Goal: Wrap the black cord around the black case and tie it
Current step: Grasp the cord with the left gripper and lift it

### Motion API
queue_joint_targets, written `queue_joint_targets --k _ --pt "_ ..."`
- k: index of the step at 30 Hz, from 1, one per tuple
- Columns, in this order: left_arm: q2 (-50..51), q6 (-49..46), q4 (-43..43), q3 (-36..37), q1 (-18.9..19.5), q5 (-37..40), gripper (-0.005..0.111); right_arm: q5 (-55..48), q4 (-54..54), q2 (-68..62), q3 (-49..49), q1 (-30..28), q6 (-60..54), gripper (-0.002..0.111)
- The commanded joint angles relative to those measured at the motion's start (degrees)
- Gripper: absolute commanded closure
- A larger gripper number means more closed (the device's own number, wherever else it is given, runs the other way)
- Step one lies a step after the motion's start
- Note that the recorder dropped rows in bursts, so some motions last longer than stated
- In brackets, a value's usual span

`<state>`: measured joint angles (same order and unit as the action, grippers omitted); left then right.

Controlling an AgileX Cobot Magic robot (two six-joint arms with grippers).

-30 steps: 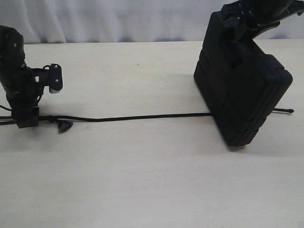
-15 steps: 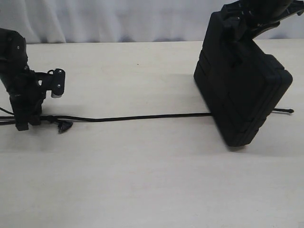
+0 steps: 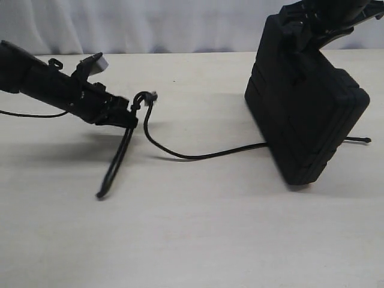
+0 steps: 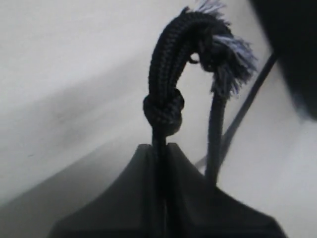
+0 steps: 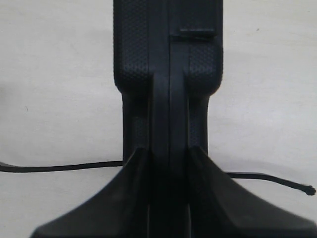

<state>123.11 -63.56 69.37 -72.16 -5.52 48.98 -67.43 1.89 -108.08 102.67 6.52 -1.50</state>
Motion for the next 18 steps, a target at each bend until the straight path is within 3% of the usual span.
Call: queue_joint_targets --k 1,3,5,6,9,18 --pt "2.7 6.9 9.2 0.0 -1.2 2.8 0.093 -1.7 -0.5 -0.1 -0.2 -0.5 -1.1 0.104" --pt "4.5 11.5 5.5 0.0 -2.2 3.2 0.064 -1.7 0.7 -0.1 -0.2 -0.5 -1.4 0.104" --pt "4.4 11.1 -1.5 0.0 -2.2 3.4 0.050 -1.7 0.7 -0.1 -0.2 -0.5 -1.5 0.104" --pt "4.2 10.7 -4.3 -0.4 -2.2 3.6 0.049 -1.7 0.7 -0.1 -0.2 -0.5 -1.5 0.104" --pt "3.1 7.9 -23.5 -5.6 -1.5 6.4 0.049 -1.7 0.7 -0.1 -0.2 -0.5 -1.5 0.104" --pt "-3.8 7.8 -44.1 -11.0 -1.5 6.0 0.049 -1.4 0.7 -0.1 -0.2 -0.5 -1.5 0.104"
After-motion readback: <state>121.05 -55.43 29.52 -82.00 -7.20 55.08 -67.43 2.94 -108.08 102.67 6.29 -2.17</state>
